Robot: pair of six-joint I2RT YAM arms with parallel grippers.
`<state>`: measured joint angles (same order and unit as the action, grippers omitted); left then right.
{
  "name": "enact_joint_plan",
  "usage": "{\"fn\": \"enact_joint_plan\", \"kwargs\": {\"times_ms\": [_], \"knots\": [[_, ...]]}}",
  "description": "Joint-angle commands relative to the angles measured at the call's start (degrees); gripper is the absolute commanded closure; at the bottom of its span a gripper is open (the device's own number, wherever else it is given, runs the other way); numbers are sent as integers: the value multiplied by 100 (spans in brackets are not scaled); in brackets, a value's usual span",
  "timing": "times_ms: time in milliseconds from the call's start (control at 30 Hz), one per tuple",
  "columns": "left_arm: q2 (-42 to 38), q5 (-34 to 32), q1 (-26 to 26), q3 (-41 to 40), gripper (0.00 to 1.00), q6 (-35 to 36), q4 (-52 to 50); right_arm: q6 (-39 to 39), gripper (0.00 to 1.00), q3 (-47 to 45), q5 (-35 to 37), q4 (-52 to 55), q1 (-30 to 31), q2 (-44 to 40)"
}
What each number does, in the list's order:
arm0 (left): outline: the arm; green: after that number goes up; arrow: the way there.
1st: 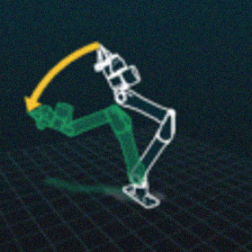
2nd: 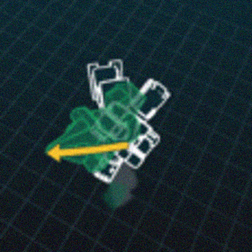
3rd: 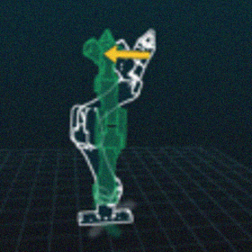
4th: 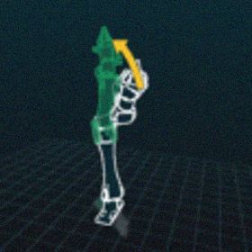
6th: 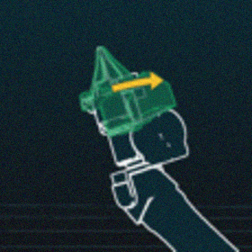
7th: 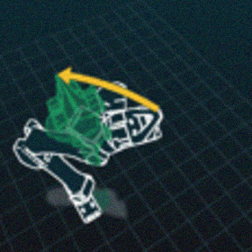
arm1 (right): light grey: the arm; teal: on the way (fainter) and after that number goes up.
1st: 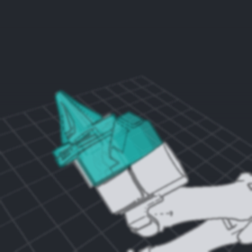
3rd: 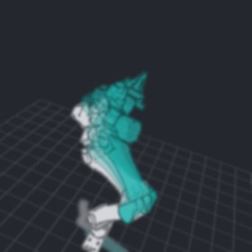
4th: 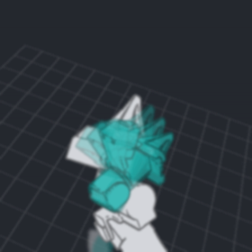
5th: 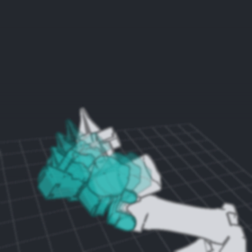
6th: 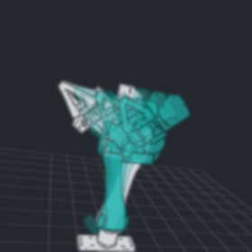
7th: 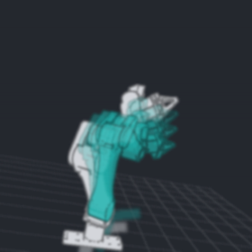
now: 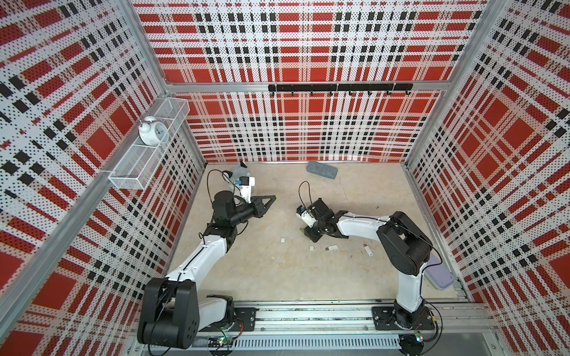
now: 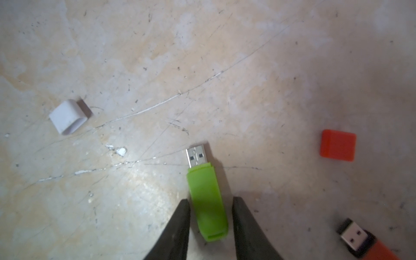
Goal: Close the usb drive cover
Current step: Pick up the USB drive from the center of the board.
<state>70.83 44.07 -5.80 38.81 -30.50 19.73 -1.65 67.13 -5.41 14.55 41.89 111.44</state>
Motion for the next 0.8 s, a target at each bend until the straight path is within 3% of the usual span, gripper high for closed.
{"fn": "enact_joint_plan", "kwargs": {"times_ms": [0, 433, 533, 767], "knots": [[-108, -22, 54, -31, 100, -13, 125, -163, 66, -27, -54, 400, 47, 322], [-167, -57, 54, -59, 100, -44, 107, -316, 74, -129, -39, 453, 44, 396], [-159, -33, 63, -49, 100, -52, 117, -349, 82, -190, -53, 388, 40, 328], [-128, 5, 3, -43, 100, -93, 110, -422, 84, -439, -47, -161, 44, -383]]}}
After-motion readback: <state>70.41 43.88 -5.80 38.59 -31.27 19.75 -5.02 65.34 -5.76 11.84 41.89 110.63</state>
